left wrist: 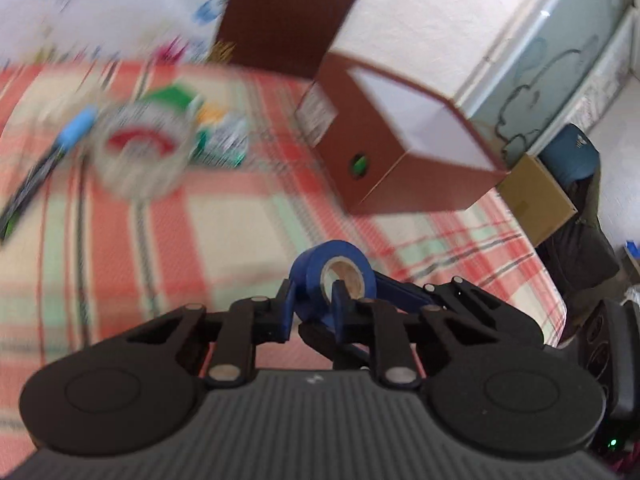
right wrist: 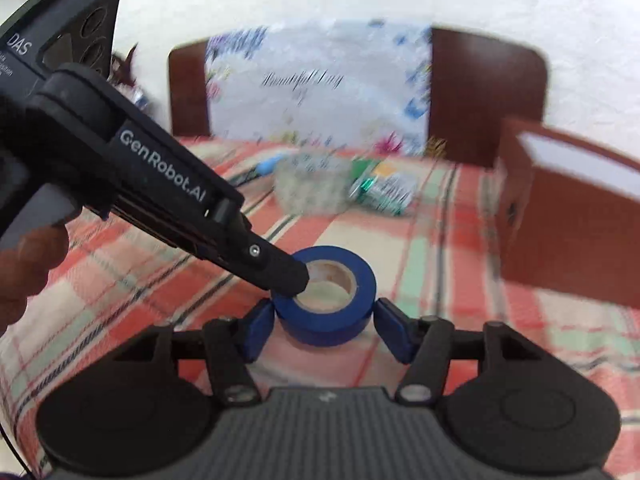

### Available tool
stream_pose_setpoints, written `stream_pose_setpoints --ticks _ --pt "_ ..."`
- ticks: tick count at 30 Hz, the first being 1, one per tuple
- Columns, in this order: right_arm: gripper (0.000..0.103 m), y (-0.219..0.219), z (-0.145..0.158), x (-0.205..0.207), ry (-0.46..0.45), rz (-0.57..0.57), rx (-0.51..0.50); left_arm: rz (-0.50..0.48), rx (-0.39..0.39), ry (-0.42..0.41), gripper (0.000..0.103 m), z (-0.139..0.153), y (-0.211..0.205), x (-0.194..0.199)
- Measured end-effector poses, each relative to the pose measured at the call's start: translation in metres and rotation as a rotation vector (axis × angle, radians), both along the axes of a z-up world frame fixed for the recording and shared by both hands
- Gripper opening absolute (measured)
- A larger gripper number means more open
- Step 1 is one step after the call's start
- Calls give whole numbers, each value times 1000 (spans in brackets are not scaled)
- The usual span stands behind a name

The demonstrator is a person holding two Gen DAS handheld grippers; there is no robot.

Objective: Organize objects
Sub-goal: 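Lift the blue tape roll into the brown box and open the left gripper, then grasp the blue-capped black marker with the left gripper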

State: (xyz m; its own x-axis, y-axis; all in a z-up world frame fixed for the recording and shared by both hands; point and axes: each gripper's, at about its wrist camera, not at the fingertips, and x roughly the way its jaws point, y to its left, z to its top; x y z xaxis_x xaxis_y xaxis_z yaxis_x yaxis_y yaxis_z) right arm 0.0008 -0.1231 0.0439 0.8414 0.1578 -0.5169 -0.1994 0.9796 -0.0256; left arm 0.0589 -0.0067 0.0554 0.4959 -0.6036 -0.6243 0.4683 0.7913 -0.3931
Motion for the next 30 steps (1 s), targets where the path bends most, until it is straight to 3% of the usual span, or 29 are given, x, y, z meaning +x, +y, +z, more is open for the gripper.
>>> stream_pose_setpoints --ticks 6,11,13,15,16,18,25,30 --pt "57 -57 47 10 -197 -173 -74 -99 -33 -128 21 51 -81 39" --pt "57 -124 63 40 -236 -306 -78 -135 -18 -193 22 61 -151 74" --pt "58 -147 61 57 -245 -346 -79 -123 -11 -224 29 57 -170 87" --pt "75 -164 52 78 -249 -385 -102 -79 41 -218 31 53 -179 93" --pt "74 -169 46 85 -238 -414 -125 -69 56 -203 31 50 -179 95" --pt "68 -174 38 81 -229 -447 -117 -73 40 -199 31 47 -166 90" --pt "68 -150 29 6 -348 -411 -7 -10 -5 -252 31 49 -75 48" --pt "69 -113 20 -4 -274 -291 28 221 140 -289 36 38 15 33"
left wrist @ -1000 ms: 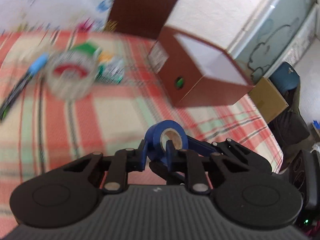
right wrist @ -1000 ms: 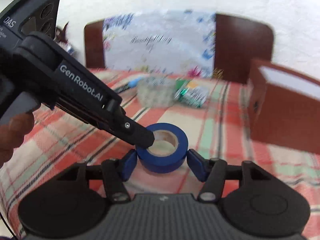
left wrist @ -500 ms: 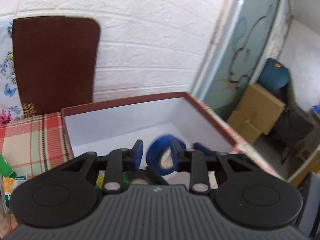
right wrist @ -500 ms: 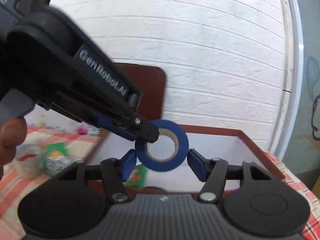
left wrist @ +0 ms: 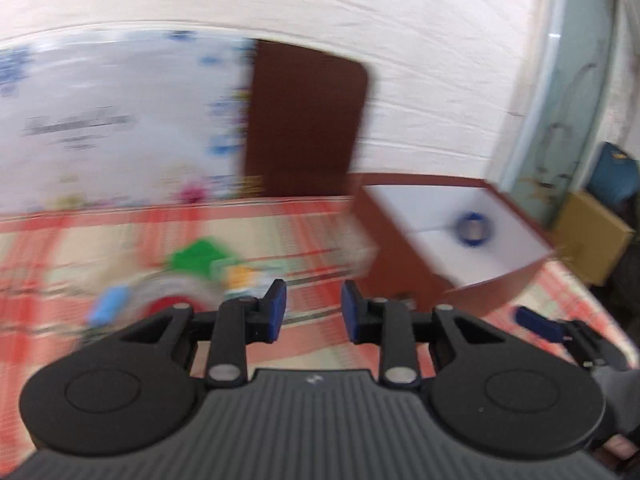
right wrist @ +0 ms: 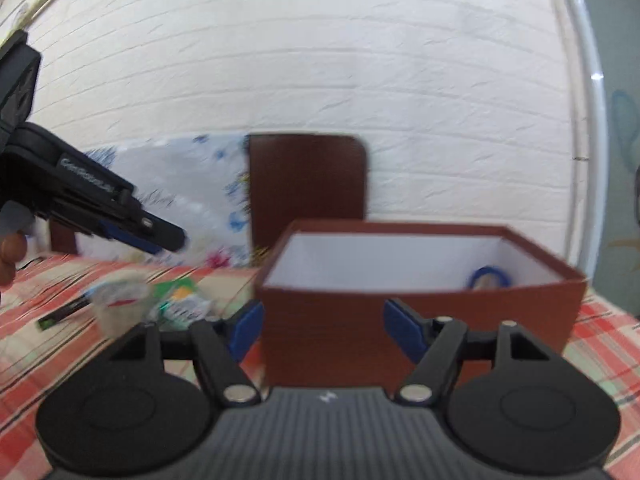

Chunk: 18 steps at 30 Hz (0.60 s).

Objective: Organize objects
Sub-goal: 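Grasp the blue-capped black marker with the left gripper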

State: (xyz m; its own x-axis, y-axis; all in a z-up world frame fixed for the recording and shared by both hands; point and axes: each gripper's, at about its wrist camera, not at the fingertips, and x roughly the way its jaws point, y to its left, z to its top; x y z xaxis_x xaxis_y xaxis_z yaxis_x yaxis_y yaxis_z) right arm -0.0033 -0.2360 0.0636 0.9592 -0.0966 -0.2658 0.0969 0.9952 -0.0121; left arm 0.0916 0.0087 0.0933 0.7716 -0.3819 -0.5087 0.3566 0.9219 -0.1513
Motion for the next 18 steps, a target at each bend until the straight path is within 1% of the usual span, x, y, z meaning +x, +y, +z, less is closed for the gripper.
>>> stream_pose_setpoints --ticks 2,3,4,5,6,8,12,14,15,16,17,18 --pt "69 13 -5 10 57 48 27 135 90 2 44 -10 34 -1" --pt "69 20 -9 11 83 67 38 194 129 5 44 -15 51 -2" --pt "69 26 -12 12 103 81 45 224 149 13 45 -20 64 -1" --pt "69 32 -13 12 119 93 49 241 161 26 46 -25 77 0" --pt "69 36 -15 14 133 104 51 251 172 46 50 -31 87 2" --pt "70 45 -19 17 165 118 51 264 195 77 55 -42 97 8" --pt "70 55 -27 24 240 122 73 303 212 105 56 -62 104 27" --pt "70 58 -28 24 261 117 80 314 212 130 54 -74 106 38" --pt "70 60 -27 24 268 112 77 307 204 147 45 -80 108 42" --pt "70 60 -27 25 273 111 73 303 197 144 44 -84 107 44" --pt "69 61 -27 24 275 111 69 299 197 124 35 -84 106 41" --pt "70 62 -26 23 277 111 64 283 202 130 23 -83 103 39"
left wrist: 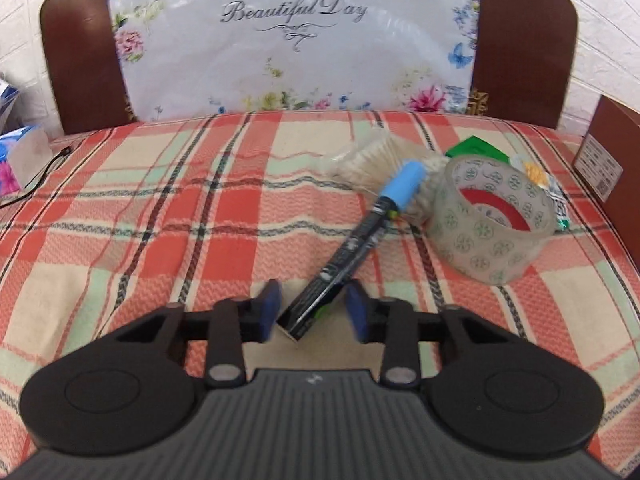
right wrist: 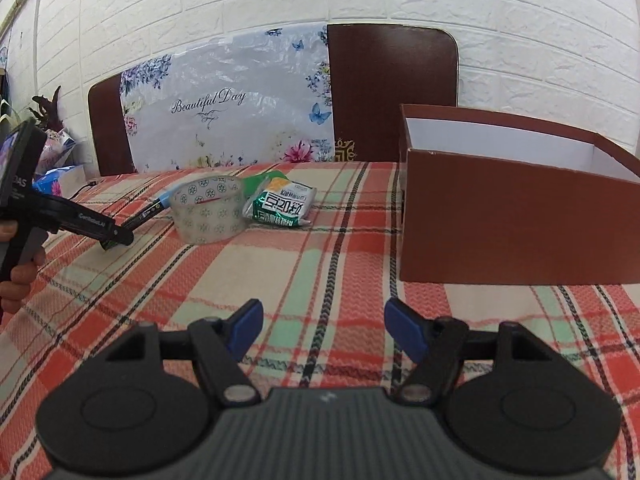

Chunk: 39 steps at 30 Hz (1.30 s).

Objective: Organize objects
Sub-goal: 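Grasp the blue-capped black marker with the left gripper, then carry the marker over the brown box and release it inside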

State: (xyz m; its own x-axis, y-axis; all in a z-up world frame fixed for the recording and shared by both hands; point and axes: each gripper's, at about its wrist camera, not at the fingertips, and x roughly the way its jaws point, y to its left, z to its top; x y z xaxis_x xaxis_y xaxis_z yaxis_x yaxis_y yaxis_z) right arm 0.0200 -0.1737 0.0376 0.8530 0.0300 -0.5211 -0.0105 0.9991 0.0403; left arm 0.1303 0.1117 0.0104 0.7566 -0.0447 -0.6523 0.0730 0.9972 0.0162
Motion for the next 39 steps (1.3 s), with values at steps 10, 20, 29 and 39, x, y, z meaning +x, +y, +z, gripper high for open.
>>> stream_pose_setpoints --ticks 10,20,29,39 --pt "69 15 6 -3 -7 74 -4 -147 -363 246 42 10 -56 -74" --pt "69 46 9 -5 3 233 -5 -92 -420 233 54 28 -32 -44" --pt "30 109 -18 57 155 372 -56 -96 -426 294 22 -2 -40 -20" --pt "21 68 24 16 -124 190 -148 -350 -488 93 17 93 -120 -16"
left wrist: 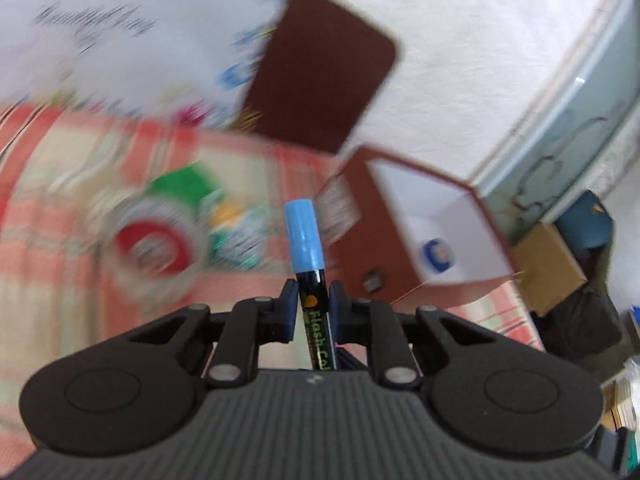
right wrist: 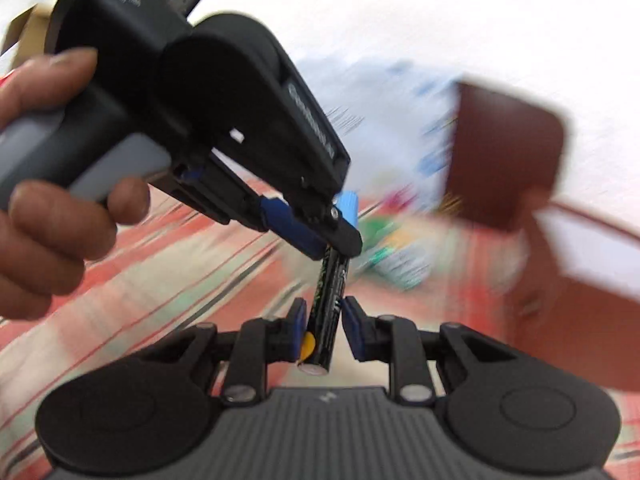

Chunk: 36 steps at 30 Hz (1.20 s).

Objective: Organize objects
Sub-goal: 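Carry the marker over the brown box and release it inside, then grasp the green snack pack with the left gripper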

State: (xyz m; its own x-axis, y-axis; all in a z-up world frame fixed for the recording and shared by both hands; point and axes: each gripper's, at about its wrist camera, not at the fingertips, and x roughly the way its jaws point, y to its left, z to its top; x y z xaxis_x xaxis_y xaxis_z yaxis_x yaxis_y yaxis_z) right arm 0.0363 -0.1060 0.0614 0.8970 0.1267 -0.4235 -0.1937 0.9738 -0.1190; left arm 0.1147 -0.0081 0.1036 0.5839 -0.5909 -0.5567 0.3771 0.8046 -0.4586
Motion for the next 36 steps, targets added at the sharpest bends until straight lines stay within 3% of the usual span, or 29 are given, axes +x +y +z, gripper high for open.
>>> stream_pose_setpoints --ticks 4,11,13,15,16,22,24,27,28,30,32,34,36 --pt "21 -54 25 8 -88 -149 3 -115 -11 -72 15 29 -71 23" --pt "20 -155 39 33 -123 -345 32 -191 0 -70 15 25 -172 70" --pt "23 -172 31 46 -110 -376 -5 -173 55 -62 16 15 -192 77" --pt "43 -181 18 57 -109 -433 -72 -162 131 -72 16 6 -199 78" --pt "43 -185 14 55 -122 -449 -65 -169 148 -79 16 3 -199 76" --pt "39 -183 12 14 -224 -466 91 -155 168 -186 17 4 -142 38" --pt "40 -171 12 0 -247 -430 122 -107 184 -201 21 0 -107 24" --pt "40 -142 14 -9 -249 -337 111 13 241 -159 22 -19 -49 11" --pt "41 -129 13 -9 -238 -296 104 65 270 -143 23 -28 -28 8" --pt "42 -112 15 -1 -196 -209 95 166 349 -121 34 -50 12 0" --pt "44 -86 9 15 -131 -116 84 276 424 -76 36 -73 48 -5" --pt "44 -63 0 31 -59 -51 63 350 444 -25 36 -96 80 -6" --pt "48 -36 -10 43 -11 -11 43 374 394 -93 40 -104 99 -17"
